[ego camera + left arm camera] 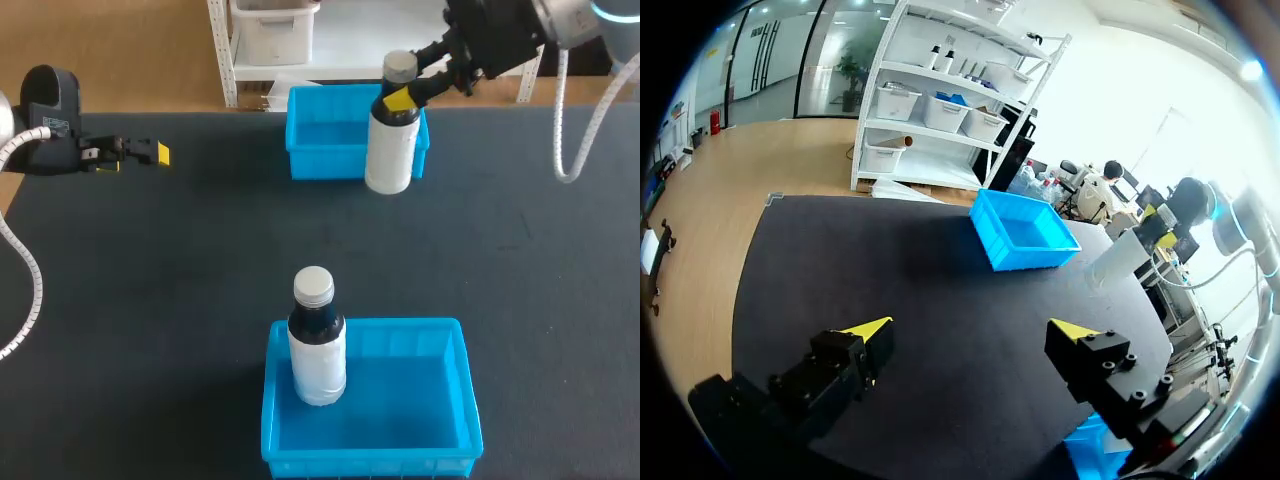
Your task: Pick up the bottle, and place it in the far bin if it is heavy, or in the near bin if it is light.
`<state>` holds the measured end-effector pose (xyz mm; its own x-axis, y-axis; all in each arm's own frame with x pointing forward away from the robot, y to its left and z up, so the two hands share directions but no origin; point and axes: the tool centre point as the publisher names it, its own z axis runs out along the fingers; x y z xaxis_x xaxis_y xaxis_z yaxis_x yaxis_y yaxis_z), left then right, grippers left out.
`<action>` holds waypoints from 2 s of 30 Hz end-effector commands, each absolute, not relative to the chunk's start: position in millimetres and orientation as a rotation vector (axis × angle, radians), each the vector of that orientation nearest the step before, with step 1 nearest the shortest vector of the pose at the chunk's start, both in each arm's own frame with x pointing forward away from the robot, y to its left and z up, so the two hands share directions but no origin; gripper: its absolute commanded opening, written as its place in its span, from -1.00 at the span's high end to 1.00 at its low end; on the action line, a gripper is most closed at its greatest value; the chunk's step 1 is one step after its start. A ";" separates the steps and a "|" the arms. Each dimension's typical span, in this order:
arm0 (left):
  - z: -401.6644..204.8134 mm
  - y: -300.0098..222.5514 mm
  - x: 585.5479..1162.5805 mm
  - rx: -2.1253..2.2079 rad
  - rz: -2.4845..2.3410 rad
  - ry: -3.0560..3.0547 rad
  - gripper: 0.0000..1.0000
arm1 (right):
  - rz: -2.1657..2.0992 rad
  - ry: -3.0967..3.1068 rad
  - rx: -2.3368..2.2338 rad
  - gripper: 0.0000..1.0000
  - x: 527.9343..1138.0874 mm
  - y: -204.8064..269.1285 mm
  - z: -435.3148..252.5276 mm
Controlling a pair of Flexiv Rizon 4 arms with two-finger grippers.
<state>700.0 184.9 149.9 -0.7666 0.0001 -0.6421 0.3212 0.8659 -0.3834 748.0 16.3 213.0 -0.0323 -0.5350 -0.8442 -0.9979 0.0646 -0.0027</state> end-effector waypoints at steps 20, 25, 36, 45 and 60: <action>149.9 184.9 700.0 0.231 -0.636 2.374 -1.00 | 0.778 1.746 -1.474 1.00 746.9 -67.1 239.7; 149.9 184.9 700.0 0.231 -0.636 2.374 -1.00 | 0.770 1.758 -1.469 1.00 755.4 -73.9 244.1; 149.9 184.9 700.0 0.231 -0.636 2.374 -1.00 | 0.766 1.785 -1.469 1.00 789.9 -72.1 249.1; 149.9 184.9 700.0 0.231 -0.636 2.374 -1.00 | 0.773 1.766 -1.474 1.00 828.1 -49.9 252.9; 149.9 184.9 700.0 0.231 -0.636 2.374 -1.00 | 0.811 1.712 -1.530 1.00 872.3 11.4 242.8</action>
